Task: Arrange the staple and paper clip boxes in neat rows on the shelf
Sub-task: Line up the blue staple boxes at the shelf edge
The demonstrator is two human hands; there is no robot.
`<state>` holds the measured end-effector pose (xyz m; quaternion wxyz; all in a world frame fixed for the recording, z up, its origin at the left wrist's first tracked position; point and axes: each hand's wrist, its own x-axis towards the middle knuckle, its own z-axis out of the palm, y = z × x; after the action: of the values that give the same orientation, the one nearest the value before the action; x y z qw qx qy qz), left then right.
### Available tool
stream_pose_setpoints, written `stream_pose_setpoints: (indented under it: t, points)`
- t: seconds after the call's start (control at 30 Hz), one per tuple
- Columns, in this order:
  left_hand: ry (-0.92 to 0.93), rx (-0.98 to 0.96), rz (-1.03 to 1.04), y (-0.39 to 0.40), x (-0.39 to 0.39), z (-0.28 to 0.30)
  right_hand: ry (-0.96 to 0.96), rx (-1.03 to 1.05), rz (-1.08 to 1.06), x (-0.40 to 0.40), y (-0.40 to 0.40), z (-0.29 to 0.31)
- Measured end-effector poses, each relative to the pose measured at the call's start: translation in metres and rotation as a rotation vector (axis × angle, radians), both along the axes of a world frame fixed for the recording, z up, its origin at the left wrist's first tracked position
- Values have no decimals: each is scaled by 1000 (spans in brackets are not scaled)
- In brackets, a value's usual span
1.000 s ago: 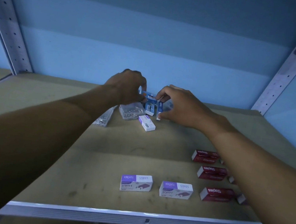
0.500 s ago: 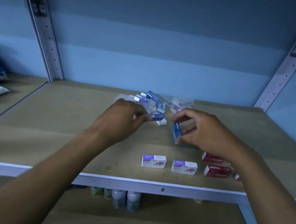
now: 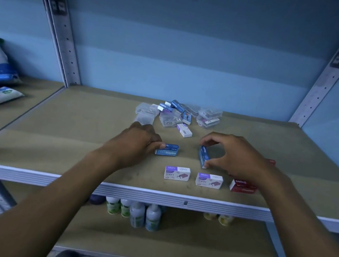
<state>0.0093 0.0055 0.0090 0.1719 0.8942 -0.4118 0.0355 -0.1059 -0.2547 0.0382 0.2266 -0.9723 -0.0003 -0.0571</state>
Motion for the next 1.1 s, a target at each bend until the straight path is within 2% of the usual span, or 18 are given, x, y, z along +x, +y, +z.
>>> stream_pose_setpoints:
  t: [0.1,0.2,0.37,0.67,1.1]
  points:
    - [27,21,-19,-1,2,-2,15,-20,2,-1,-3,-1]
    - [51,-48,-44,-2,1,2,15,23,5,-6,-6,5]
    - [111,-162,-46,-4,1,8,-122,53,-55,-10,-9,14]
    - [155,-53,-130,-6,-5,14,-7,-125,-139,1,11,5]
    - [177,-37,-115,-10,2,9,21,-30,-73,3,11,2]
